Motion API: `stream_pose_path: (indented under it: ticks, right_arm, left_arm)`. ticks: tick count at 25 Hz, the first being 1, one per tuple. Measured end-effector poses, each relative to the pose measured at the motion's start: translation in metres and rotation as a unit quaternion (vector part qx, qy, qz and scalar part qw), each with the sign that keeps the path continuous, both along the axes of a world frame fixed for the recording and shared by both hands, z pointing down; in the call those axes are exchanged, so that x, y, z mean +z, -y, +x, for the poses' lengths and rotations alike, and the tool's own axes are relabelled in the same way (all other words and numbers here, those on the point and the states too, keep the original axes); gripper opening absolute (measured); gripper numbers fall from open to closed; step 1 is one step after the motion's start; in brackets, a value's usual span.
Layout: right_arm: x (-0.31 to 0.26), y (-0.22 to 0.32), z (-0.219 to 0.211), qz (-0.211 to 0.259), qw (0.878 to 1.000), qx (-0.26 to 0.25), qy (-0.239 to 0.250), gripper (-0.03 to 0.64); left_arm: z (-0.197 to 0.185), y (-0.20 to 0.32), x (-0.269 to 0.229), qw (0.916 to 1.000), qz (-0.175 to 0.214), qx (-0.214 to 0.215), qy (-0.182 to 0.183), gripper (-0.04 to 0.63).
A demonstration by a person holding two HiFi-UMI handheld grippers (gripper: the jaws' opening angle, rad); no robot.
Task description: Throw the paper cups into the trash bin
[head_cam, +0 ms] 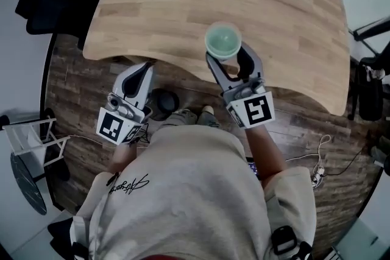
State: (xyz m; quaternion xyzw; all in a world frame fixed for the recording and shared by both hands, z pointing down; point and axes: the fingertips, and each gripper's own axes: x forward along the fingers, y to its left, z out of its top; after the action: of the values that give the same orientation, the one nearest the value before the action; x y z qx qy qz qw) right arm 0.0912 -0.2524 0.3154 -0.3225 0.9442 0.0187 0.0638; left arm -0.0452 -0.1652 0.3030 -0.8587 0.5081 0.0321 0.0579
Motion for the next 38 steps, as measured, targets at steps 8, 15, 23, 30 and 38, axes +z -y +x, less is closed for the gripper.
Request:
stream_pose_path:
  ticks: [8,15,23,30,38]
  right_arm:
    - [0.002,-0.026,-0.070,-0.001,0.996,-0.085,0.005,0.276]
    - [0.010,-0.067,-0.132,-0.013,0.992,-0.128,0.002,0.276]
    - [0.038,-0.124,-0.193,-0.047,0.988,-0.148,-0.003,0.276]
    - [0.086,-0.164,-0.238,-0.071,0.985,-0.154,-0.014,0.276]
    - [0.151,-0.195,-0.263,-0.116,0.979,-0.162,-0.039,0.276]
  left_arm:
    - [-0.055,-0.040,0.000,0.9966,0.002,-0.083,0.001,0.002]
    - [-0.113,-0.085,0.008,0.9919,-0.002,-0.127,-0.007,0.002]
    - [-0.170,-0.134,0.026,0.9908,-0.015,-0.134,-0.016,0.002]
    - [-0.204,-0.158,0.052,0.9922,-0.029,-0.119,-0.024,0.002]
    - [-0.224,-0.168,0.085,0.9926,-0.039,-0.110,-0.034,0.002]
